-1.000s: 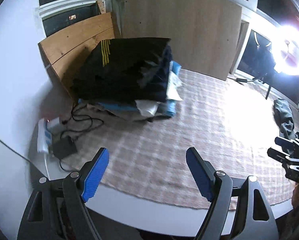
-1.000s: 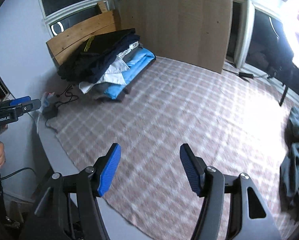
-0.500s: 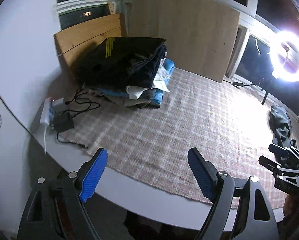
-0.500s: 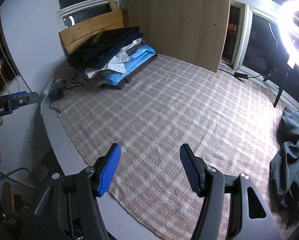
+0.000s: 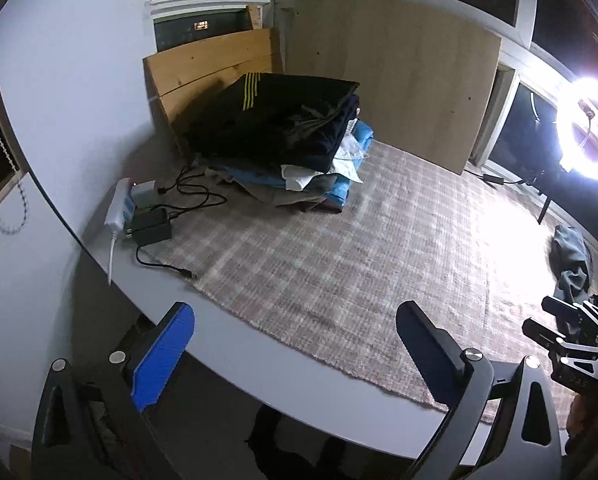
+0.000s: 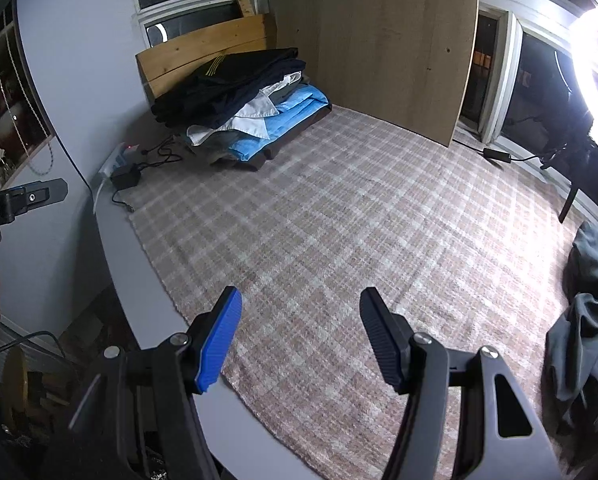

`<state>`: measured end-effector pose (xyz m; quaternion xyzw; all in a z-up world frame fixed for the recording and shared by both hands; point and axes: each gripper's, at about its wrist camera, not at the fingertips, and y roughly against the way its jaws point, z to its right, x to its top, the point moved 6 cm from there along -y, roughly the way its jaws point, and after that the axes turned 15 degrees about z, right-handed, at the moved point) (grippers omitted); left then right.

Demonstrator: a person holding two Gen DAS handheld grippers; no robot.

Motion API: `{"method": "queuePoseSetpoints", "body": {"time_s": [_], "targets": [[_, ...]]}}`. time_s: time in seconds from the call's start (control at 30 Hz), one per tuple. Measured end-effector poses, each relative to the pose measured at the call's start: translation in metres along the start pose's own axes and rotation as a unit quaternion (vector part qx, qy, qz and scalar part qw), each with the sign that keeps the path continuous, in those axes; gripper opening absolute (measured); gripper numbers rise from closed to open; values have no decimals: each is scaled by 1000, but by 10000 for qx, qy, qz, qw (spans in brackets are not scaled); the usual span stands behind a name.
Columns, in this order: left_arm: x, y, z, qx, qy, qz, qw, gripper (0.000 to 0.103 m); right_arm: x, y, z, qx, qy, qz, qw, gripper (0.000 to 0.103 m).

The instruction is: Fold clothes

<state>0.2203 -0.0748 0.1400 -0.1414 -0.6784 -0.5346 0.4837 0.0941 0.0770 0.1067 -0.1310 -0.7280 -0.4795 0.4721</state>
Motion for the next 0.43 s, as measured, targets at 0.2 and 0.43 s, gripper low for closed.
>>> {"method": "queuePoseSetpoints", "body": {"time_s": [0.2, 0.43], "targets": [[2, -1, -4, 24, 83, -20, 10000, 102, 4, 0, 2, 11, 3, 29, 10000, 61], [8, 2, -5, -212, 168, 107, 9996, 101, 3, -3, 3, -11, -60, -7, 10000, 61]]}}
